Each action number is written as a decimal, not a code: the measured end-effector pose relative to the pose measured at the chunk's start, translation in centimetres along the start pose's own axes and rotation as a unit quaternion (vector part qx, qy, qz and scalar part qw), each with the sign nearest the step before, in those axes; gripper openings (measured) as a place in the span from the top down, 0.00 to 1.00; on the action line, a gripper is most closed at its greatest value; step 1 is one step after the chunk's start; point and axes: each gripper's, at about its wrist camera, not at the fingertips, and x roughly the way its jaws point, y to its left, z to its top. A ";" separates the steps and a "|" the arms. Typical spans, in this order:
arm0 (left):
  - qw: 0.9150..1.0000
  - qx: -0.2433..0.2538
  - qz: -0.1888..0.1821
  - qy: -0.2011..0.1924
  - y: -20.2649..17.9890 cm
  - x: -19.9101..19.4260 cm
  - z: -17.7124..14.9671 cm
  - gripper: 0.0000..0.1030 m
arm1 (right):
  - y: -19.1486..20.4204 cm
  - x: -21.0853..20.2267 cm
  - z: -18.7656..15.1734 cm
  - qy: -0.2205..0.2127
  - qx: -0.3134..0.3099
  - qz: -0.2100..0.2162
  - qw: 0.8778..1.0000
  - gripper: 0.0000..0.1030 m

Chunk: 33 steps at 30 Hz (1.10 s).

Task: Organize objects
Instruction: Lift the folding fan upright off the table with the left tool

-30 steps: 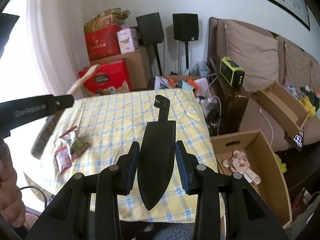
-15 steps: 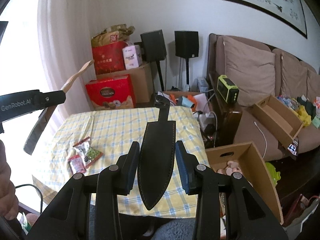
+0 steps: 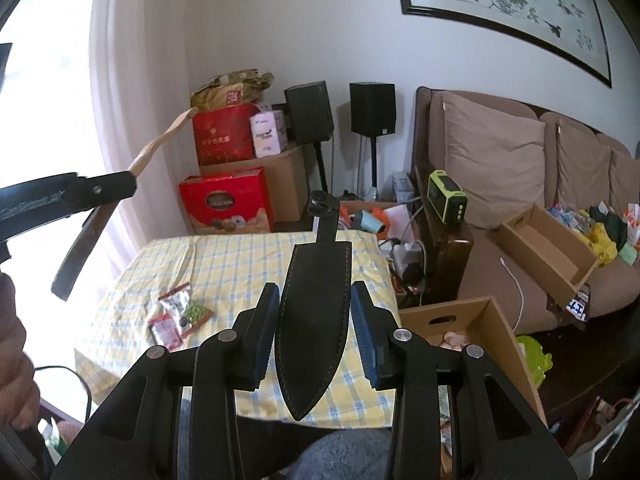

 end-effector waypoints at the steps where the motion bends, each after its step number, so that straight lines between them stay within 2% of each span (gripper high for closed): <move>1: 1.000 0.001 0.003 0.003 0.1 0.1 -0.2 0.81 | 0.0 -0.2 -0.3 0.002 -0.005 0.002 1.000 0.65; 7: 0.999 0.008 0.020 0.024 0.2 1.3 -1.9 0.81 | 0.0 -1.0 -1.8 0.005 -0.015 0.017 1.000 0.65; 15: 0.999 0.025 0.025 0.030 -1.7 2.7 -2.7 0.81 | -0.8 -1.1 -3.8 0.021 -0.025 0.039 0.999 0.65; 19: 0.998 0.026 0.027 0.043 -2.4 3.6 -3.2 0.81 | -2.8 -0.3 -5.4 0.037 -0.007 0.036 0.999 0.65; 26: 0.998 0.038 0.015 0.037 -4.5 3.4 -3.3 0.81 | -5.9 -0.1 -8.3 0.056 0.013 0.024 0.998 0.65; 33: 0.998 0.041 0.018 0.050 -6.1 4.0 -3.5 0.81 | -9.1 -0.1 -8.1 0.050 0.046 0.022 0.997 0.65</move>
